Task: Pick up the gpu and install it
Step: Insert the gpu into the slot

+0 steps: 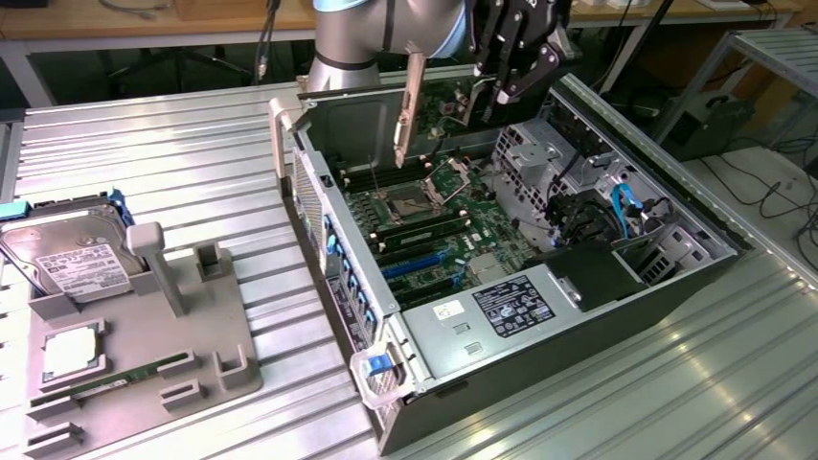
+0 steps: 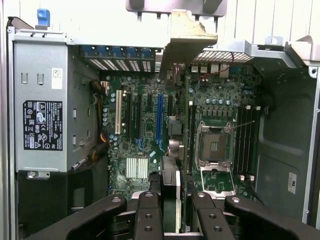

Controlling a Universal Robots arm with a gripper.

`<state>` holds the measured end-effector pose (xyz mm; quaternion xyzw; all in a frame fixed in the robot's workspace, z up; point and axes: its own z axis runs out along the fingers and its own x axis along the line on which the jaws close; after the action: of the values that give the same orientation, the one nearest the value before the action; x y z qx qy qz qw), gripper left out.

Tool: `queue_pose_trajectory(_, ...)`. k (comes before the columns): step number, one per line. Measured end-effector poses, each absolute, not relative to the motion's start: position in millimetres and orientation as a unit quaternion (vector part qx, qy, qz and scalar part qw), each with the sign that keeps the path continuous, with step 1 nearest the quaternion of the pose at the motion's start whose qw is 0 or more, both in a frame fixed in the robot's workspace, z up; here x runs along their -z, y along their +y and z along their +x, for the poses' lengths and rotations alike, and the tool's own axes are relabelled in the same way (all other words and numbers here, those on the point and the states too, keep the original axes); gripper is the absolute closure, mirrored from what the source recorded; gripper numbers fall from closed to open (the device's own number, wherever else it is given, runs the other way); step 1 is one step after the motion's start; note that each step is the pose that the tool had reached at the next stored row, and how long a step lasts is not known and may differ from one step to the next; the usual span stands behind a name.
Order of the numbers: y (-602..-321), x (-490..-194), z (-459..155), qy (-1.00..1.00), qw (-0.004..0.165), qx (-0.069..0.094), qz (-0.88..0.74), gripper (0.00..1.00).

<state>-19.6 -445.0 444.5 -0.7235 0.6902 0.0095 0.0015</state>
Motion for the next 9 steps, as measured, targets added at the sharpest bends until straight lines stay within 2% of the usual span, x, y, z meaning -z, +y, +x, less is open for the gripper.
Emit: queue_pose_trajectory(9, -444.6, -439.5, -18.3, 0.69, 0.001, -0.009, -0.724, 0.72)
